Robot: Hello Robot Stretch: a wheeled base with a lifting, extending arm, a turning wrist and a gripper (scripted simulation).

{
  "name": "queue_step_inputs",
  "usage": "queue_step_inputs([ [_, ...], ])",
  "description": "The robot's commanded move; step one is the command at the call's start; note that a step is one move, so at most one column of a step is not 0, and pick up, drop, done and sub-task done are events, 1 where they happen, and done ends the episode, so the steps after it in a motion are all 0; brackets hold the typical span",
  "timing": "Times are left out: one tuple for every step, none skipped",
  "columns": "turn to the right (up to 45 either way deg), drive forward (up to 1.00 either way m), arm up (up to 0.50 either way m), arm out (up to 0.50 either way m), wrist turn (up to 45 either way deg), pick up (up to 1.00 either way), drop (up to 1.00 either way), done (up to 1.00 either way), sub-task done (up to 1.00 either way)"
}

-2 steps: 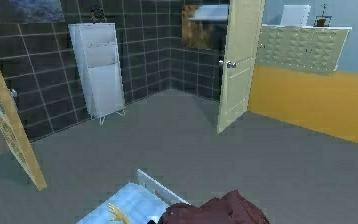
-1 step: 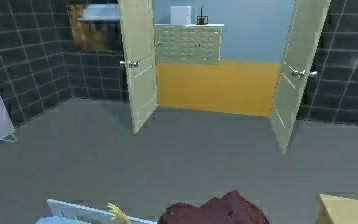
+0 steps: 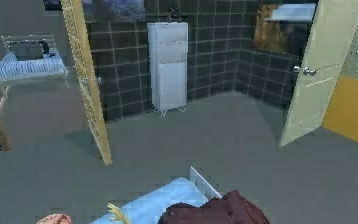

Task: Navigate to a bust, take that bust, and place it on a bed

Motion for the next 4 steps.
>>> queue_step_inputs([
  [-45.0,0.00,0.00,0.00,0.0,0.00,0.00,0.00,0.00],
  [-45.0,0.00,0.00,0.00,0.0,0.00,0.00,0.00,0.00],
  [-39.0,0.00,0.00,0.00,0.0,0.00,0.00,0.00,0.00],
  [0.0,0.00,0.00,0.20,0.0,0.00,0.00,0.00,0.00],
])
